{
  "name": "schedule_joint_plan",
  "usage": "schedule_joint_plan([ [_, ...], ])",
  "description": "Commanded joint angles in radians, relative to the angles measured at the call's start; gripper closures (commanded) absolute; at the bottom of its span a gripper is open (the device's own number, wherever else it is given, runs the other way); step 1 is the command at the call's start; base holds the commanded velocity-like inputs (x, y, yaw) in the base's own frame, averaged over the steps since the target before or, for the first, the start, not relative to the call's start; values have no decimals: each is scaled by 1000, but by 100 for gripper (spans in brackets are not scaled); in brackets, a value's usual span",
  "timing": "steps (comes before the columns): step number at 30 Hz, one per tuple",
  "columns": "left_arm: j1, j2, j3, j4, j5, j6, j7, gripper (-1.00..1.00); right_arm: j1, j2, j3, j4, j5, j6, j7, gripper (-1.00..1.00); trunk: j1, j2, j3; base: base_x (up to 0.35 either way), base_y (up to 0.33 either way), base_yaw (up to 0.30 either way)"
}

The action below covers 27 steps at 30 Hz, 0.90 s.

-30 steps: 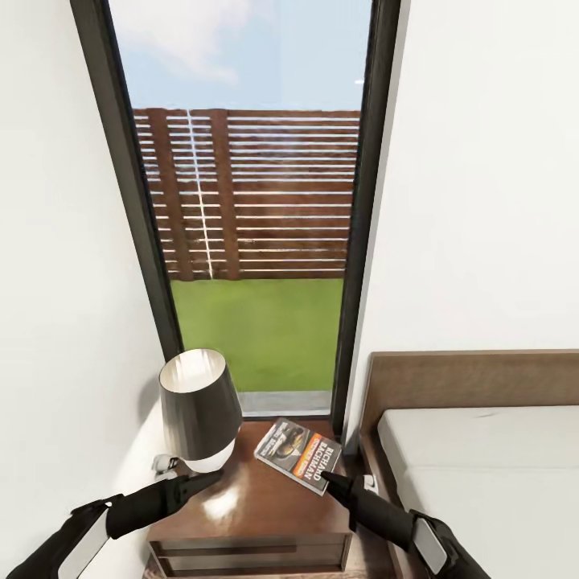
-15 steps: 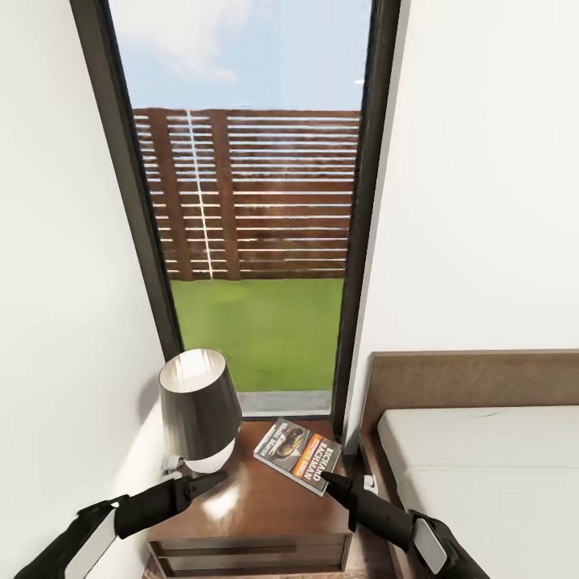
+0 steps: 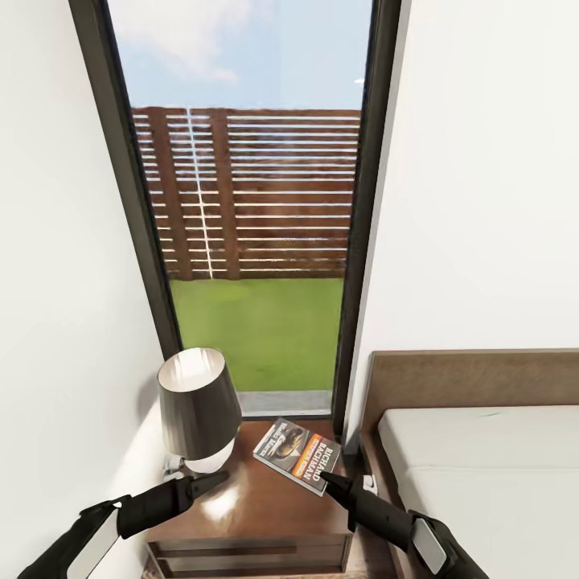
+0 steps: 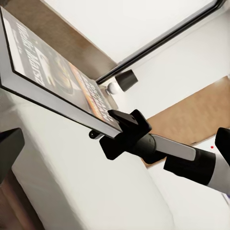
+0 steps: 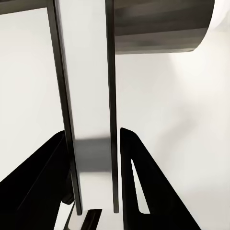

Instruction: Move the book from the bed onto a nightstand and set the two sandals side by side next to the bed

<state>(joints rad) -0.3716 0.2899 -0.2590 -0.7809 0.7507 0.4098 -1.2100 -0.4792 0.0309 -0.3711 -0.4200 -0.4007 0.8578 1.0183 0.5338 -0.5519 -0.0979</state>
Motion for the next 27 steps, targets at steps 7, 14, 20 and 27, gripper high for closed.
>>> schedule_joint_plan([
  [7, -1, -1, -5, 0, 11, 10, 12, -100, -1, 1, -5, 0, 2, 4, 2, 100, 27, -51, -24, 0, 0, 0],
  [14, -1, -7, -5, 0, 10, 10, 14, -100, -1, 1, -5, 0, 2, 4, 2, 100, 54, -100, -46, 0, 0, 0],
  [20, -1, -8, -5, 0, 11, 10, 15, -100, -1, 1, -5, 1, 2, 4, 2, 100, 77, -142, -65, 0, 0, 0],
  [27, -1, -8, -5, 0, 11, 10, 15, -100, -1, 1, -6, 1, 2, 2, 2, 100, 104, -191, -87, 0, 0, 0],
])
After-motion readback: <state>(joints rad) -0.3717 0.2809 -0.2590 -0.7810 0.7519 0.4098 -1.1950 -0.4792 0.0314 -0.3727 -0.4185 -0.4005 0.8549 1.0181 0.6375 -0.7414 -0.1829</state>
